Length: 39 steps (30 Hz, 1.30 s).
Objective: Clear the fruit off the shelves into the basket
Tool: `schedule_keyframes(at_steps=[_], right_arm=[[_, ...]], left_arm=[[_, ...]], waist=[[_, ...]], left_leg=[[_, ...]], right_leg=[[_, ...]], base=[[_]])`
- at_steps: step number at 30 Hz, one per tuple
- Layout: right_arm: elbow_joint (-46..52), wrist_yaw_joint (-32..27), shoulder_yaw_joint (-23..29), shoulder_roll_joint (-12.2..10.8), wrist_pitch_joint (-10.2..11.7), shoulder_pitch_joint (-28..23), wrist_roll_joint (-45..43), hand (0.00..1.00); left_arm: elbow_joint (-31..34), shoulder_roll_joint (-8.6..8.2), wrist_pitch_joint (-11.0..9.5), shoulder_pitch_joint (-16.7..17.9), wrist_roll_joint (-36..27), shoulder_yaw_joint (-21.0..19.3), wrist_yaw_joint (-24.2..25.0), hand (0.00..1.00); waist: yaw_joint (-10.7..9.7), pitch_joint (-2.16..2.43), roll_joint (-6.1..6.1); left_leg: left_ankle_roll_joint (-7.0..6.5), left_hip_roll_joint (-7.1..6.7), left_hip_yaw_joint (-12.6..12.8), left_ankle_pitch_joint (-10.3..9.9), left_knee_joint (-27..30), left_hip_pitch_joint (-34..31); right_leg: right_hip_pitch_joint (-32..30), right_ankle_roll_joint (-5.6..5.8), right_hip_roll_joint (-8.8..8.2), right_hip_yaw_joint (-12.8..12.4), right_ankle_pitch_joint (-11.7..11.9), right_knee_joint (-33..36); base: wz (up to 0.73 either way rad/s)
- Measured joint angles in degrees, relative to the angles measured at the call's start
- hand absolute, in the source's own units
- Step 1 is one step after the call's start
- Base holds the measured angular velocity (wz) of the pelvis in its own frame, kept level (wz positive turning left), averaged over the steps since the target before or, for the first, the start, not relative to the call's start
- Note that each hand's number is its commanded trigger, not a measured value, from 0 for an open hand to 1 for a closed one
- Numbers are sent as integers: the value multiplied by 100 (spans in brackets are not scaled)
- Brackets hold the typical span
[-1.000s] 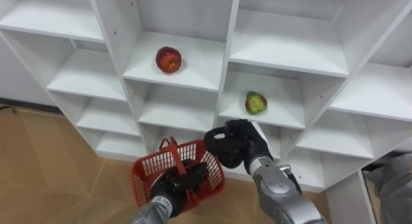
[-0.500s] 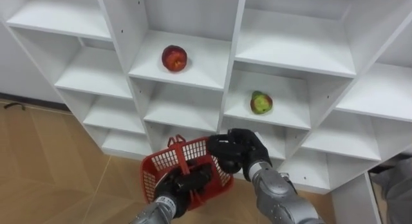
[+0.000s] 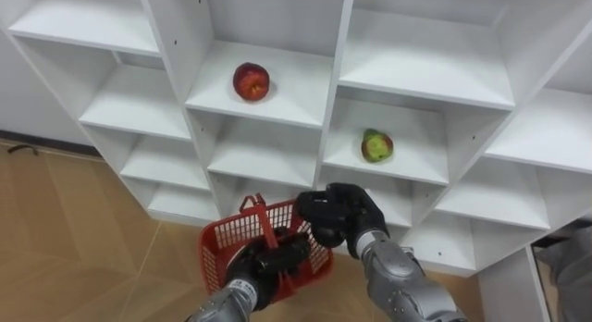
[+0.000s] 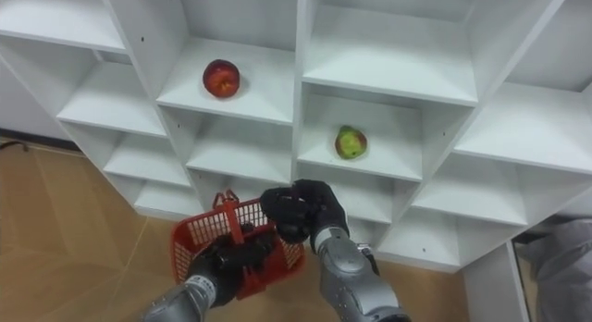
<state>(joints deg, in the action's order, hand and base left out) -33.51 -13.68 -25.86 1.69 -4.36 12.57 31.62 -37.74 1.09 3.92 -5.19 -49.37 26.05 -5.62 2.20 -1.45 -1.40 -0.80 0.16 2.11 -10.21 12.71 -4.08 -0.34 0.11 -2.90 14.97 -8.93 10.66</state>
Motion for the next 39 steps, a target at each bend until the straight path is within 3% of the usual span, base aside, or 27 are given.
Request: schedule_keyframes(at_steps=[16,25,26,28,29,39], right_arm=[[-168,-1,-53,-83,-1,45,187,100],[-282,5,-44,-90,-2,47,165,98],[-292,4,-43,-89,-1,47,164,84],[-336,6,-43,-93,-1,57,163,20],[-402,7,-44,-99,0,93,164,0],[-449,17,-45,-104,2,195,167,0]], left_arm=[[-66,-3,76,-3,-52,396,20,100],[-91,13,85,-1,-51,394,87,100],[-101,12,85,-1,-49,391,104,100],[-130,11,85,-1,-48,389,126,100],[-144,10,85,-1,-48,389,127,100],[-182,7,81,-2,-50,336,138,100]], waist=[[-11,-19,81],[-9,-48,19],[-4,-47,-2],[-1,-42,-28],[-1,-44,-40],[86,-42,-126]], left_leg=[[0,-10,-87,2,39,66],[-6,-29,-84,13,78,-15],[-9,-34,-84,14,80,-28],[-13,-44,-85,17,79,-32],[-17,-53,-84,19,79,-32],[-35,-80,-85,29,73,-31]], right_leg=[[94,1,-6,80,-1,5],[32,9,-25,82,-11,-4],[20,11,-31,83,-12,-3],[17,18,-42,82,-17,-3],[16,26,-52,81,-22,-3],[23,44,-80,88,-32,4]], base=[[2],[0],[0],[0],[0],[0]])
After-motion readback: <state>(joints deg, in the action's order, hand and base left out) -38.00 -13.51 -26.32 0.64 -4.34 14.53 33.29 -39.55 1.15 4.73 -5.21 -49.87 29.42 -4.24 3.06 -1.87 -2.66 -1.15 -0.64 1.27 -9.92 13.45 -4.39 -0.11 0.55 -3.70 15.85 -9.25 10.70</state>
